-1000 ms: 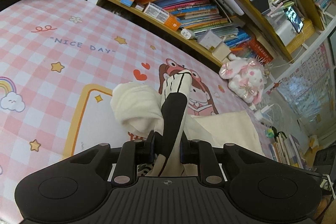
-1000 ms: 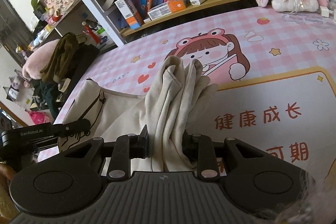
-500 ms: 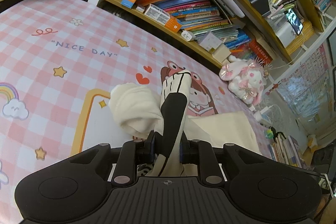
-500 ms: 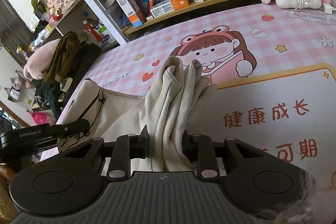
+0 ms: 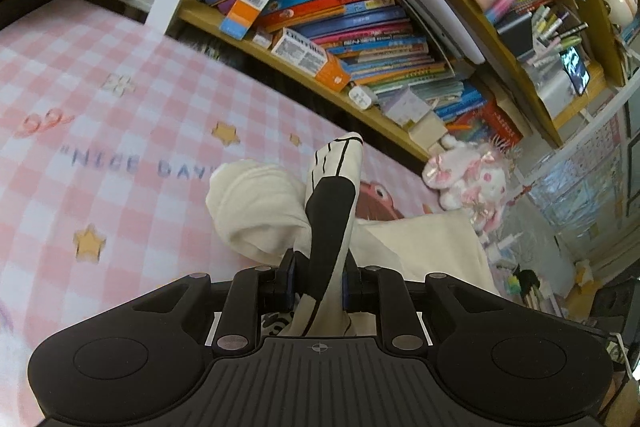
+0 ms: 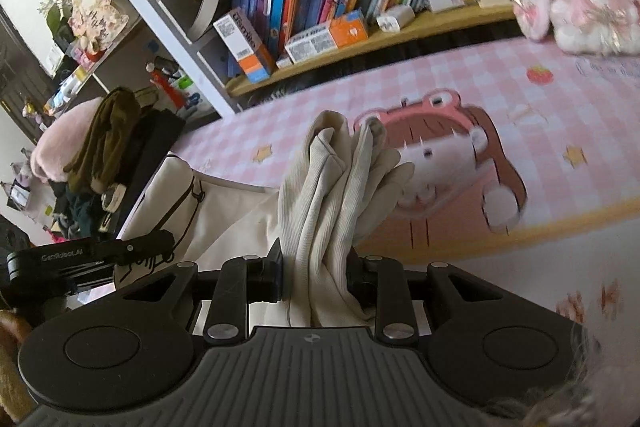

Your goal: Fold clothes

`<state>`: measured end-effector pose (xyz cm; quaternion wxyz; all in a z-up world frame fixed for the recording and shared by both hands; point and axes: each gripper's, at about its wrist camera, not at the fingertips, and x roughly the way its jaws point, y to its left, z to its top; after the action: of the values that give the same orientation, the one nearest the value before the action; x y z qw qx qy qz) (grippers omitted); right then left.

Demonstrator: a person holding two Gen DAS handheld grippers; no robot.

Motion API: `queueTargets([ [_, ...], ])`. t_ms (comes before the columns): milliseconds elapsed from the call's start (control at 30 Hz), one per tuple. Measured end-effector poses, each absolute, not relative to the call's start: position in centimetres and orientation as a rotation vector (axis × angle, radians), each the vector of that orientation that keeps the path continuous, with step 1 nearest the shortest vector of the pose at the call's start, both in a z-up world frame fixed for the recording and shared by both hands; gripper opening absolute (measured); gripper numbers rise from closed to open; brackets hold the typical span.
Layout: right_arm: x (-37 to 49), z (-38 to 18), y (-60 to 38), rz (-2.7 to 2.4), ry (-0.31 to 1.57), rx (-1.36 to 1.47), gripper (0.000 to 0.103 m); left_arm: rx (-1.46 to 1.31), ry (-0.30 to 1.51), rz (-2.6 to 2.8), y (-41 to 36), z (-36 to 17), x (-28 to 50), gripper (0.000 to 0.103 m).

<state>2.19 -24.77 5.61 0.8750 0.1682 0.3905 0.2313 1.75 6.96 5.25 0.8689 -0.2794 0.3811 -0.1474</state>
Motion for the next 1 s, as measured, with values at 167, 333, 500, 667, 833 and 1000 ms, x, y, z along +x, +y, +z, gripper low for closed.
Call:
queueTargets([
  [167, 6.5, 6.0, -23.8, 0.483, 0.796, 0.33, 0.024, -0.572, 0.79, -0.319, 7.8, 4.7, 6.4, 0.018],
  [333, 11.6, 5.9, -23.2, 0.48, 0.781, 0.314, 0.024, -0.578, 0.774, -0.324, 8.5, 4.0, 11.6, 0.018],
  [500, 16.6, 5.5, -23.1, 0.466, 0.773, 0.328, 0.024, -0.573, 0.758, -0.329, 8.6, 3.2, 16.6, 0.018],
  [667, 21.1, 4.8, -23.2, 0.452, 0.764, 0.345, 0.024, -0.6, 0.746, -0.325, 9.0, 2.1, 20.1, 0.018],
  [833, 24.5, 3.8, -23.3, 0.451, 0.752, 0.352, 0.024, -0.63, 0.732, -0.322, 9.3, 1.1, 22.5, 0.018],
  [1000, 26.8, 2.9, -23.2, 0.466, 0.73, 0.35, 0.024, -0.659, 0.718, -0.32, 9.7, 0.0, 24.9, 0.018],
])
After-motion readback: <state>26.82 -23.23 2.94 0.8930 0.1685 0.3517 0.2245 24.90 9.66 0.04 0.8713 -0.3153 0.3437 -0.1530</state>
